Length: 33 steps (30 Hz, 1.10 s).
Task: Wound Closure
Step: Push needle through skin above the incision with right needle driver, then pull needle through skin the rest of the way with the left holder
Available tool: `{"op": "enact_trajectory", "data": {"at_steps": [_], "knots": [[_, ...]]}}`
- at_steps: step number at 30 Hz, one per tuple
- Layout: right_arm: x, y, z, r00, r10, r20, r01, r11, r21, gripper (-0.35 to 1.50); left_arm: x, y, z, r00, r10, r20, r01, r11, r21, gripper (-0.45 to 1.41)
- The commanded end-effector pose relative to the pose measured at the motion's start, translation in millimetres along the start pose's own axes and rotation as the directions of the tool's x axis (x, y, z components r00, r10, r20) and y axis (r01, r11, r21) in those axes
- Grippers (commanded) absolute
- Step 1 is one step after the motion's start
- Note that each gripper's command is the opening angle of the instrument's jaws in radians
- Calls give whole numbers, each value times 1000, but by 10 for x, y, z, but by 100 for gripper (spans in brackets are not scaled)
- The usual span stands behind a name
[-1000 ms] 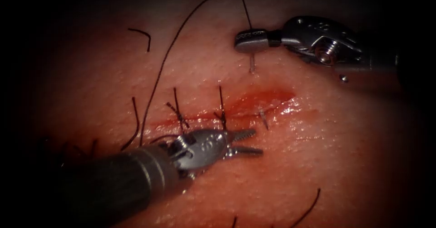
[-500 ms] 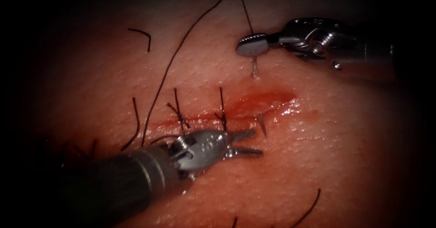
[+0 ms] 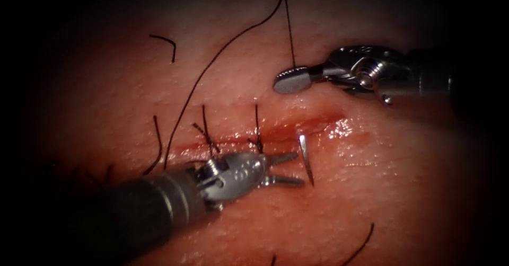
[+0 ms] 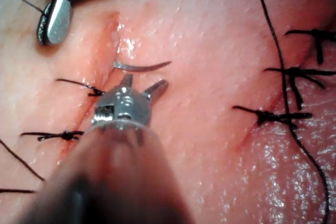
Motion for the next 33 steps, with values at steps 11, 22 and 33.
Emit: {"op": "enact_trajectory", "data": {"at_steps": [11,22,33], "knots": [[26,44,-61,991,-65,-120,53,994,-99,89,16,4,16,936,342,-79,-343,939,9,37],[-11,46,-102,976,-84,-203,55,988,-147,69,36,-15,16,927,346,-147,-332,937,111,19],[-43,50,-109,973,-102,-209,64,981,-184,61,39,-22,21,932,343,-117,-326,934,145,41]]}}
